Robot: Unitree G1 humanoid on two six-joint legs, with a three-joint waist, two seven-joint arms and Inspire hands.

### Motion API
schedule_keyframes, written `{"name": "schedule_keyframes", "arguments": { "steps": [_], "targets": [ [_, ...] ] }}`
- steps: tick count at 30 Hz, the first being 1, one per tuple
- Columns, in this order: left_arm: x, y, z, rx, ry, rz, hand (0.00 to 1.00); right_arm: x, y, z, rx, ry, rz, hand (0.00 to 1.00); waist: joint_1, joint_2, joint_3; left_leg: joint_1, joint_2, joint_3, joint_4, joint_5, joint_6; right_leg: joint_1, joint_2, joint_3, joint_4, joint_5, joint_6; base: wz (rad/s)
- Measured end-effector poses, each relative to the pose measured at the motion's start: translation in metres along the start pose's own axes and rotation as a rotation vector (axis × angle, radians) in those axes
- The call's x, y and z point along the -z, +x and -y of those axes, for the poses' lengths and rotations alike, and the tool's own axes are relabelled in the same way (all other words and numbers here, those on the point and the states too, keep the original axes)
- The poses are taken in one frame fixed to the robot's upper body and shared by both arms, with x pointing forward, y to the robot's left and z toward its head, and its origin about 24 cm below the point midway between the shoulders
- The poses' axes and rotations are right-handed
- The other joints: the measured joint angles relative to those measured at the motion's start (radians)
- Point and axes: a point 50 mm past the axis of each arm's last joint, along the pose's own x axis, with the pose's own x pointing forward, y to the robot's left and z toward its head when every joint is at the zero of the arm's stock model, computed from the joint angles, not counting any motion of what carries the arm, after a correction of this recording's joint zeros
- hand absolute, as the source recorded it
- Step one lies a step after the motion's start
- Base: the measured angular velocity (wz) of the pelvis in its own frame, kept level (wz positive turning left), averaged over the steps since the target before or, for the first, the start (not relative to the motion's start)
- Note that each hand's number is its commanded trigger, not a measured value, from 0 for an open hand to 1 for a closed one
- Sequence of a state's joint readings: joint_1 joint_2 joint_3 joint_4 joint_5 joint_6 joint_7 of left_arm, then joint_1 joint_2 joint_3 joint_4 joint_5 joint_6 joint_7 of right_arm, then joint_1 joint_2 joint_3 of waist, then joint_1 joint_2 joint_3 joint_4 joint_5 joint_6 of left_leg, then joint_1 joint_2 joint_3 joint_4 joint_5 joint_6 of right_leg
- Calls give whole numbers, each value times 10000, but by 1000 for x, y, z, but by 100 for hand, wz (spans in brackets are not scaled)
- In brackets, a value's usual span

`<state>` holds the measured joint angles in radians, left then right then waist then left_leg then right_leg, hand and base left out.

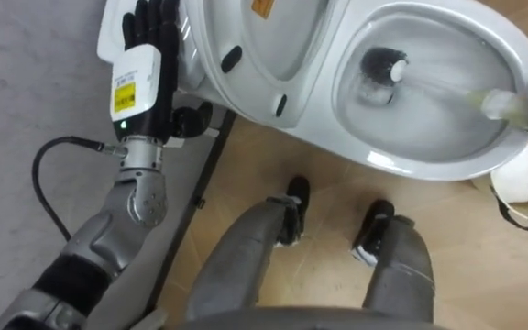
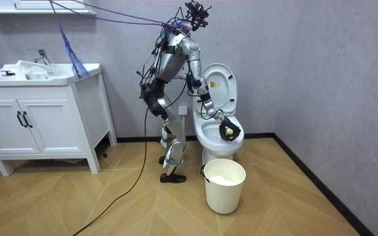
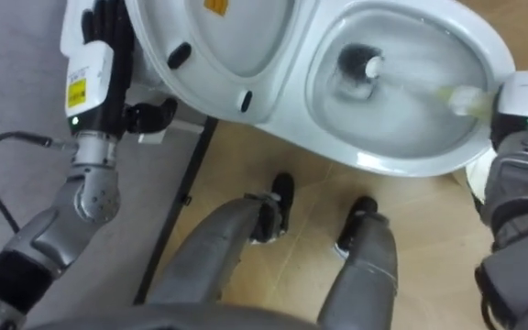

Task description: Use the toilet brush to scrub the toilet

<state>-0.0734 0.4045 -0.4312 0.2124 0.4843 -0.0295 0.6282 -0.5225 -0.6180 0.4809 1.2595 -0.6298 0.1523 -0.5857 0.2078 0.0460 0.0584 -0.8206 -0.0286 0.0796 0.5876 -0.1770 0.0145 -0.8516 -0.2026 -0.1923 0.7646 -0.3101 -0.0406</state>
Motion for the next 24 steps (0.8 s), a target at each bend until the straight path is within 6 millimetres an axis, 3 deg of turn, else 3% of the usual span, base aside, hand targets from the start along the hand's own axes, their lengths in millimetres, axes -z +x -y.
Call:
{"name": "schedule_keyframes", "arguments": {
  "steps": [3,7,9,11,13,14,17,24],
  "targets": [
    [0,2,-3,-150,-7,-12,0,4,4,6,161,-116,-77,100,-121,-234,-11,-13,20,-7,57,5,2,22,2,-41,-5,38,-26,0],
    [-1,3,-3,-112,-19,52,0,2,3,4,112,-135,-10,100,-164,-267,-9,-23,2,-20,158,20,29,74,-28,-86,-1,71,1,0],
    [-2,4,-1,11,14,119,0,-2,-3,-4,-23,-257,265,100,-137,-121,-72,-25,2,-69,278,22,34,187,-28,-153,-15,80,17,5],
    [-2,3,2,150,161,152,0,-13,-11,-13,-257,-350,548,100,-119,-72,-70,59,11,-120,305,20,35,344,-18,-231,-75,76,22,6],
    [-2,2,6,231,282,105,0,-30,-17,-19,-346,-531,1058,100,-92,241,-67,96,111,-203,299,14,39,552,141,-321,-351,146,71,0],
    [-3,2,9,298,241,57,0,-41,-21,-21,-352,-710,1433,100,-82,514,-74,112,150,-277,265,10,47,663,232,-389,-533,223,103,0],
    [-2,-1,13,435,234,-46,0,-55,-33,-34,-862,-1419,1688,100,-3,809,-121,138,153,-237,95,-16,81,625,322,-318,-585,270,130,-5],
    [15,-18,14,415,358,-864,0,-71,-62,-50,-1408,-1245,2479,100,-298,963,-286,509,368,-205,-258,-3,-54,989,658,-317,-1130,410,7,-8]
  ]
}}
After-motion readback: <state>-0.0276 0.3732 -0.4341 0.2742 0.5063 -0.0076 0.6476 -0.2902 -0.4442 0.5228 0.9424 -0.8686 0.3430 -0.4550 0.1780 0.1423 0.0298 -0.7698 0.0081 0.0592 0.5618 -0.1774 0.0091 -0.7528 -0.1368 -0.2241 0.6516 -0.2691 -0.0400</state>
